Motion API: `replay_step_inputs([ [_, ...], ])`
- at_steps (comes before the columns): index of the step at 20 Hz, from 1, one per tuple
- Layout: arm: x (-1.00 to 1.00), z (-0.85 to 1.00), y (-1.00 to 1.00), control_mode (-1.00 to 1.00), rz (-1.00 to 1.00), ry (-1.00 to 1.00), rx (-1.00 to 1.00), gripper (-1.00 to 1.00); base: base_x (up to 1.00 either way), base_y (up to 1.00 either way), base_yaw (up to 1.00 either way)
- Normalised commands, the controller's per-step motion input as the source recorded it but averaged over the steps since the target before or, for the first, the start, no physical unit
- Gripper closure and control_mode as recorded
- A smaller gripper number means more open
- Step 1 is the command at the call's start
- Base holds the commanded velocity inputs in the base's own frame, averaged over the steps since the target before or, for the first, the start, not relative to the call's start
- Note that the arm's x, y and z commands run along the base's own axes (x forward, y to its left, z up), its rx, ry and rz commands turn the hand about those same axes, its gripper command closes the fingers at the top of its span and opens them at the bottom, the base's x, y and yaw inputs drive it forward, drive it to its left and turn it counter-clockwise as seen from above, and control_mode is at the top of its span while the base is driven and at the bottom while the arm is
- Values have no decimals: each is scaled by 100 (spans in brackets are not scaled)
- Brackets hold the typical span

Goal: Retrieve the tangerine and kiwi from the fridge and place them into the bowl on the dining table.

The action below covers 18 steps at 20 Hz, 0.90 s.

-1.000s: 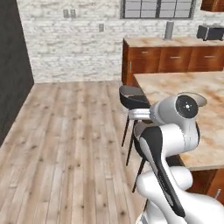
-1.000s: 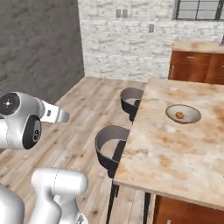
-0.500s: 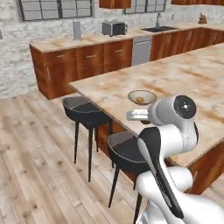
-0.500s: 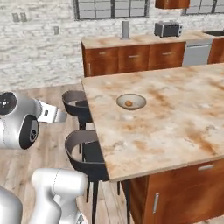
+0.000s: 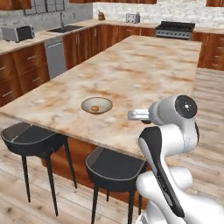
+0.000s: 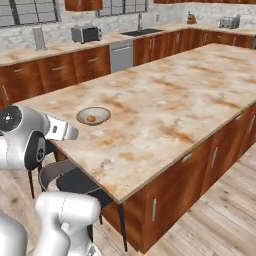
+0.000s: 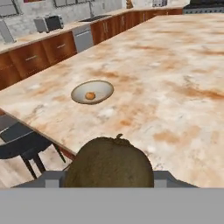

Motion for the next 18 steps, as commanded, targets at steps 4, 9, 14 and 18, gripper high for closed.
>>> replay_step_inputs([
  [4,0,0,0,100,0,0,0,100,7,100,-60],
  [9,0,0,0,100,0,0,0,100,0,100,-50],
  [14,0,0,0,100,0,0,0,100,0,100,-40],
  [18,0,0,0,100,0,0,0,100,1,100,-39],
])
